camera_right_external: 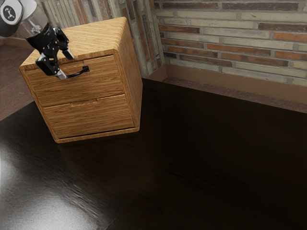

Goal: Pull the drawer handle with one arm to open the drawer

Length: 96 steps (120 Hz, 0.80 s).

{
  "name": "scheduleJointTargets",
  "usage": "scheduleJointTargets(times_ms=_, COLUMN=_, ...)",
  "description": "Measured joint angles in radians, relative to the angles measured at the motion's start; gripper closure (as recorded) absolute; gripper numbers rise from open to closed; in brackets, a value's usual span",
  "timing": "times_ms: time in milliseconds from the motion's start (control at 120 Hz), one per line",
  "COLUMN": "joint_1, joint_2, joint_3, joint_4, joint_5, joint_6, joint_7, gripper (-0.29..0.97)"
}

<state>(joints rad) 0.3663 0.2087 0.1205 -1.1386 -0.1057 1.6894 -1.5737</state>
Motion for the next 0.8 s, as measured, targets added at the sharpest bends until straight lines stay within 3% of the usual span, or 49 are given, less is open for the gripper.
scheduleJointTargets(times_ms=250, joint_1=0.008, joint_2=-0.008, joint_3=-0.002, joint_4=-0.006, joint_5=0.024, joint_6=0.000, joint_7=0.005, gripper=0.08)
scheduleJointTargets(times_ms=800, joint_1=0.009, joint_2=0.039, joint_3=-0.003, joint_4=-0.013, joint_5=0.027, joint_6=0.011, joint_7=0.013, gripper=0.26)
